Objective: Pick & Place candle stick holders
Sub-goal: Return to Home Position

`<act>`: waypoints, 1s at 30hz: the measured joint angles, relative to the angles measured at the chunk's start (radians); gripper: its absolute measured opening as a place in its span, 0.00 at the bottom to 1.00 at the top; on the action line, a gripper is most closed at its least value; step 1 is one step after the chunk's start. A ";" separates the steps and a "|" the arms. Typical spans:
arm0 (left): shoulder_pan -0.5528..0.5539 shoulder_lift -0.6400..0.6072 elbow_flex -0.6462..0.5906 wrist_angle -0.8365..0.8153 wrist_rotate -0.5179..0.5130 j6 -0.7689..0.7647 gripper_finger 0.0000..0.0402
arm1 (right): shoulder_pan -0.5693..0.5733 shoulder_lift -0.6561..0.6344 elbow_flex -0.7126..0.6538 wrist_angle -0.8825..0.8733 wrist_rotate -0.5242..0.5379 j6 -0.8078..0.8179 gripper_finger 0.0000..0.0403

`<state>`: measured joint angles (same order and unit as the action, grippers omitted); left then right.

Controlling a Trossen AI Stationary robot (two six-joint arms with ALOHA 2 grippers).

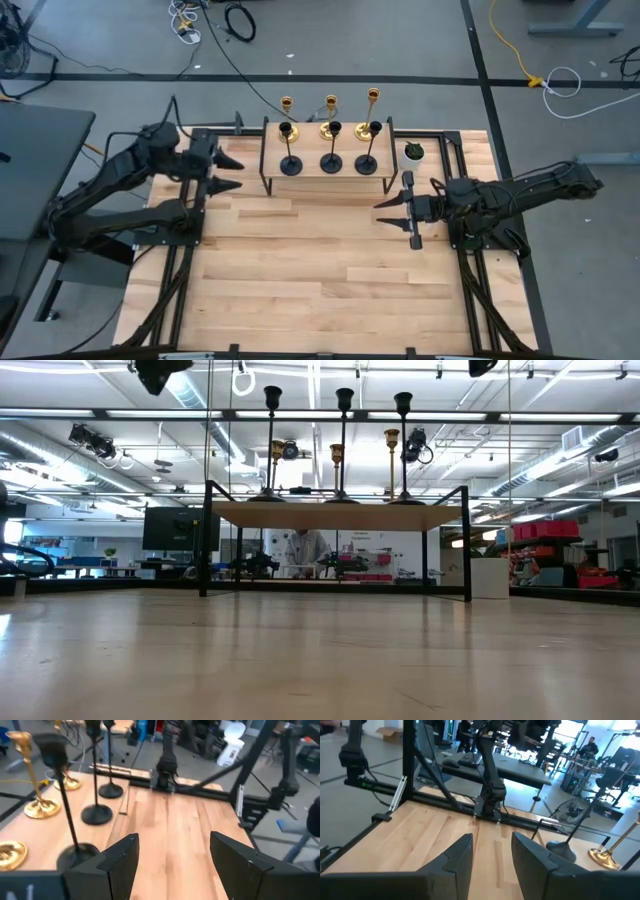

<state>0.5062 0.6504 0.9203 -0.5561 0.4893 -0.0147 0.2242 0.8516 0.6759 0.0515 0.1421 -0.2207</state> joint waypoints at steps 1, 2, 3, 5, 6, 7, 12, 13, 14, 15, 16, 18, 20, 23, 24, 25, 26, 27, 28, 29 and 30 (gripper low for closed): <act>-0.013 -0.012 0.000 -0.015 -0.008 0.001 0.61 | -0.003 0.000 0.000 0.004 0.000 0.002 0.33; -0.027 -0.026 -0.002 -0.020 -0.016 -0.001 0.61 | -0.007 0.000 0.000 0.006 0.000 0.004 0.33; -0.042 -0.044 -0.011 -0.001 -0.021 -0.005 0.61 | -0.010 0.000 0.000 0.009 0.000 0.015 0.33; -0.074 -0.093 -0.052 0.059 -0.027 -0.005 0.61 | -0.019 0.000 0.000 0.014 0.000 0.037 0.33; -0.091 -0.123 -0.082 0.088 -0.039 -0.008 0.61 | -0.024 0.000 0.000 0.013 0.000 0.049 0.33; -0.107 -0.153 -0.116 0.122 -0.058 -0.021 0.61 | -0.028 0.000 0.000 0.012 0.000 0.061 0.33; -0.179 -0.309 -0.328 0.262 -0.219 -0.120 0.61 | -0.046 0.000 0.000 0.014 0.000 0.082 0.33; -0.192 -0.335 -0.369 0.288 -0.259 -0.140 0.61 | -0.049 0.000 0.000 0.020 0.000 0.082 0.33; -0.207 -0.357 -0.410 0.311 -0.309 -0.155 0.61 | -0.054 0.000 0.000 0.032 0.000 0.086 0.33; -0.223 -0.376 -0.452 0.354 -0.359 -0.168 0.61 | -0.058 0.001 0.000 0.050 0.011 0.090 0.33; -0.242 -0.388 -0.495 0.412 -0.403 -0.180 0.61 | -0.062 0.004 0.000 0.072 0.030 0.100 0.33; -0.282 -0.398 -0.578 0.550 -0.478 -0.197 0.61 | -0.071 0.010 0.000 0.109 0.081 0.114 0.33; -0.322 -0.395 -0.644 0.667 -0.524 -0.192 0.61 | -0.081 0.022 0.001 0.138 0.117 0.116 0.33; -0.377 -0.386 -0.705 0.727 -0.579 -0.181 0.61 | -0.098 0.047 0.001 0.166 0.111 0.110 0.33; -0.394 -0.386 -0.720 0.719 -0.600 -0.180 0.61 | -0.104 0.058 0.001 0.174 0.092 0.110 0.33; -0.408 -0.386 -0.731 0.714 -0.620 -0.178 0.61 | -0.109 0.070 0.001 0.185 0.068 0.111 0.33; -0.422 -0.386 -0.742 0.719 -0.644 -0.175 0.61 | -0.114 0.083 0.001 0.190 0.044 0.114 0.33; -0.435 -0.386 -0.752 0.725 -0.663 -0.172 0.61 | -0.120 0.097 0.001 0.192 0.028 0.120 0.33; -0.446 -0.386 -0.759 0.725 -0.676 -0.158 0.61 | -0.124 0.111 0.001 0.193 0.023 0.129 0.33; -0.456 -0.388 -0.766 0.724 -0.683 -0.144 0.61 | -0.130 0.122 0.001 0.189 0.031 0.135 0.33; -0.466 -0.389 -0.768 0.714 -0.690 -0.133 0.61 | -0.136 0.134 0.001 0.187 0.044 0.142 0.33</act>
<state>0.0407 0.2615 0.1528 0.1583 -0.2005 -0.1475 0.0887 0.9856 0.6773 0.2390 0.1860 -0.0788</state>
